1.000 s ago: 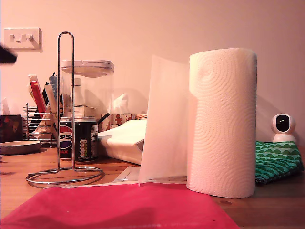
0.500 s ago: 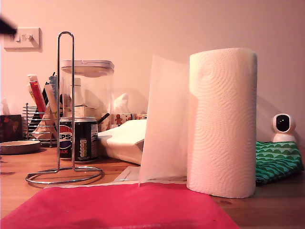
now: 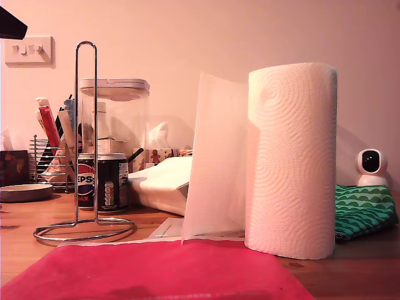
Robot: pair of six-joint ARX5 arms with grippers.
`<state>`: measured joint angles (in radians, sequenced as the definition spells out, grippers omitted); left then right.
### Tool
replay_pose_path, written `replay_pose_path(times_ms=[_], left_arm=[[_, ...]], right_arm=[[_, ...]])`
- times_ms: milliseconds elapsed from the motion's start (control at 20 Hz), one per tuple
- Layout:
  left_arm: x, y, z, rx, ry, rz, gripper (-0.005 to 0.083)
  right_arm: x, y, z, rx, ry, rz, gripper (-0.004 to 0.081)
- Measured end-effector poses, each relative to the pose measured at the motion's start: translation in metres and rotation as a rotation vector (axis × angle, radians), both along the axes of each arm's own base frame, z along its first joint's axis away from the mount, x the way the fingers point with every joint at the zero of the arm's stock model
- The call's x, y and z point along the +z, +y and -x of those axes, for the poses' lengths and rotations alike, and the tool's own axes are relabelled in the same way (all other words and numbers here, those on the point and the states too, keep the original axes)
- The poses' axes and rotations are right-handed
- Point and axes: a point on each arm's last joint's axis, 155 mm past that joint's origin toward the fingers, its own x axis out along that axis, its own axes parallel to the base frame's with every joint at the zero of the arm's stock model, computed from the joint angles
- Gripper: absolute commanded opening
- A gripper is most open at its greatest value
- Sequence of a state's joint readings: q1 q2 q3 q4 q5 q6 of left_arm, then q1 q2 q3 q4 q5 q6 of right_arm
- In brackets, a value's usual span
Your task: Insert the paper towel roll into the metallic stand.
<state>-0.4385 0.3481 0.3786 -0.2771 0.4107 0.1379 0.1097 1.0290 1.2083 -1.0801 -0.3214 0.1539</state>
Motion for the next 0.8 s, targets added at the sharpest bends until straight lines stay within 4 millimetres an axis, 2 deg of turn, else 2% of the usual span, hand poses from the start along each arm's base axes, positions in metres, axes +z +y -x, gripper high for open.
replay_pose_path(times_ms=[200,450,800], left_arm=[[0.0,0.0,0.0,0.0,0.0,0.0,-0.0023],[0.0,0.0,0.0,0.0,0.0,0.0,-0.0023],[0.0,0.0,0.0,0.0,0.0,0.0,-0.0023]], right_arm=[[-0.002,0.009,-0.019,0.025,0.091,0.062,0.0376],[0.001,0.029,-0.042,0.067,0.117,0.133,0.0376],[-0.025,0.048,-0.06,0.099,0.223,0.248,0.0376]])
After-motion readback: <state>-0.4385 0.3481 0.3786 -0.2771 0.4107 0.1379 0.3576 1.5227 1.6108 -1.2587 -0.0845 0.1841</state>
